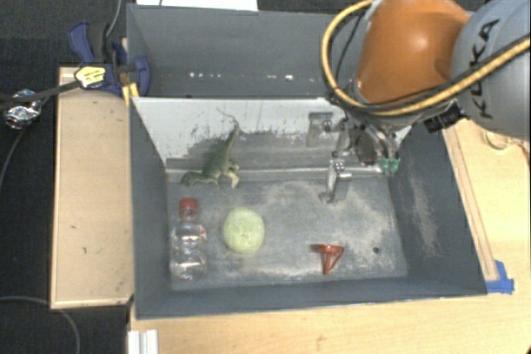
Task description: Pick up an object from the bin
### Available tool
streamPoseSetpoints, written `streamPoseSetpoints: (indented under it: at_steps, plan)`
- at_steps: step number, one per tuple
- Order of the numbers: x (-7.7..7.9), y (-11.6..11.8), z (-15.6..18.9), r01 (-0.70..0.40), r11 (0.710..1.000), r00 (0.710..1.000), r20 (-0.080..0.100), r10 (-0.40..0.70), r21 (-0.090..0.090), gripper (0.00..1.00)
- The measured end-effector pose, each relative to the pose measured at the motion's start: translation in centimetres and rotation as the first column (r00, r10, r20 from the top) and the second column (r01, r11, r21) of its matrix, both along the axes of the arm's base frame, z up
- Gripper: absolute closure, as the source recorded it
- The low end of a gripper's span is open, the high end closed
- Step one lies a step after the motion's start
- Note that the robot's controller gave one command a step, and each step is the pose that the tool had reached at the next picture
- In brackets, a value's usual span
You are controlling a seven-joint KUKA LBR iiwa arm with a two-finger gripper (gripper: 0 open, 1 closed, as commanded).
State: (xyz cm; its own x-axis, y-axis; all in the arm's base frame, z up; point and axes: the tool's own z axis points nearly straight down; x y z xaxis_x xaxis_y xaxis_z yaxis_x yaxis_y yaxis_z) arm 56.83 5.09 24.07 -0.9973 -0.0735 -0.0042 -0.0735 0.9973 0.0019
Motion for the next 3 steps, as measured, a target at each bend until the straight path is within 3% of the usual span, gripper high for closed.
streamPoseSetpoints:
  at_steps: [1, 2, 3]
  plan:
    - [-2.6, -0.4, -4.0, -0.175, 0.984, 0.984, 0.004, 0.175, -0.005, 0.0]
    - [-3.6, 1.9, -8.2, -0.28, 0.96, 0.96, 0.002, 0.28, -0.002, 0.0]
    - [-3.9, 2.9, -11.4, -0.22, 0.976, 0.976, 0.002, 0.22, -0.002, 0.0]
